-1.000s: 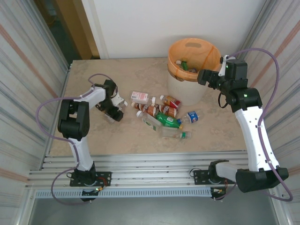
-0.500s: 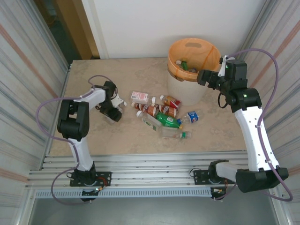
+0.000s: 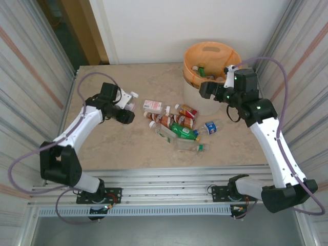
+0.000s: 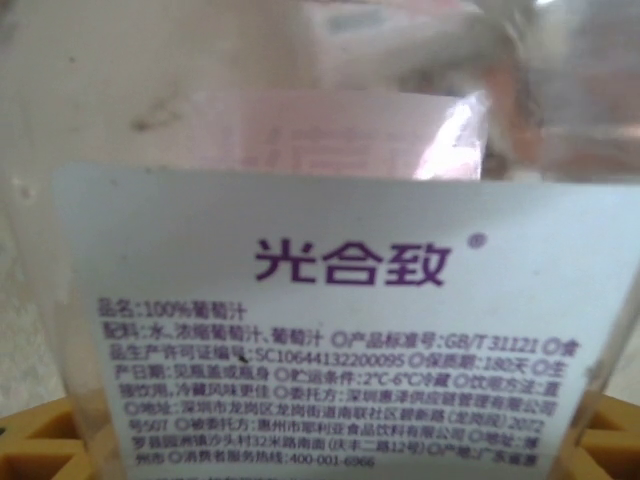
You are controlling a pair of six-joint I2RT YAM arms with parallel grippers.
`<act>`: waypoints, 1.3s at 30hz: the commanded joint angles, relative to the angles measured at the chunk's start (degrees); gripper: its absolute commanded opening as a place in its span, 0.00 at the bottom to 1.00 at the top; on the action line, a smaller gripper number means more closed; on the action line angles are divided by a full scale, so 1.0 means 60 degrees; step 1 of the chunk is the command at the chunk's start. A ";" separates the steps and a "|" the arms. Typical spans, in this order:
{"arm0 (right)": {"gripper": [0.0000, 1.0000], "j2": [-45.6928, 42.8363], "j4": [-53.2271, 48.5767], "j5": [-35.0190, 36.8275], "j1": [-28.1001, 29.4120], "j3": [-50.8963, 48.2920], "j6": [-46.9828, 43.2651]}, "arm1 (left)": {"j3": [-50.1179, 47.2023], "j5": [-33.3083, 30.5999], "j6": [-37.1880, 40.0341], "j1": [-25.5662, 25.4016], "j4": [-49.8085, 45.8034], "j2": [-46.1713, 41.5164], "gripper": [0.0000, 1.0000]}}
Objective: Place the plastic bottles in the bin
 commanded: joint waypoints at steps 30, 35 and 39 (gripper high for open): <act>0.74 0.2852 0.3043 -0.3088 0.3314 0.0402 0.1815 | -0.1134 0.1102 -0.3661 -0.3557 0.5060 -0.2010 0.45; 0.64 0.3155 0.3129 -0.3138 0.3345 0.0561 0.1772 | -0.1191 0.1334 -0.3536 -0.3709 0.5104 -0.2094 0.46; 0.48 0.3255 0.3137 -0.3008 0.3328 0.0592 0.1721 | -0.1195 0.1499 -0.3440 -0.3872 0.5114 -0.2122 0.46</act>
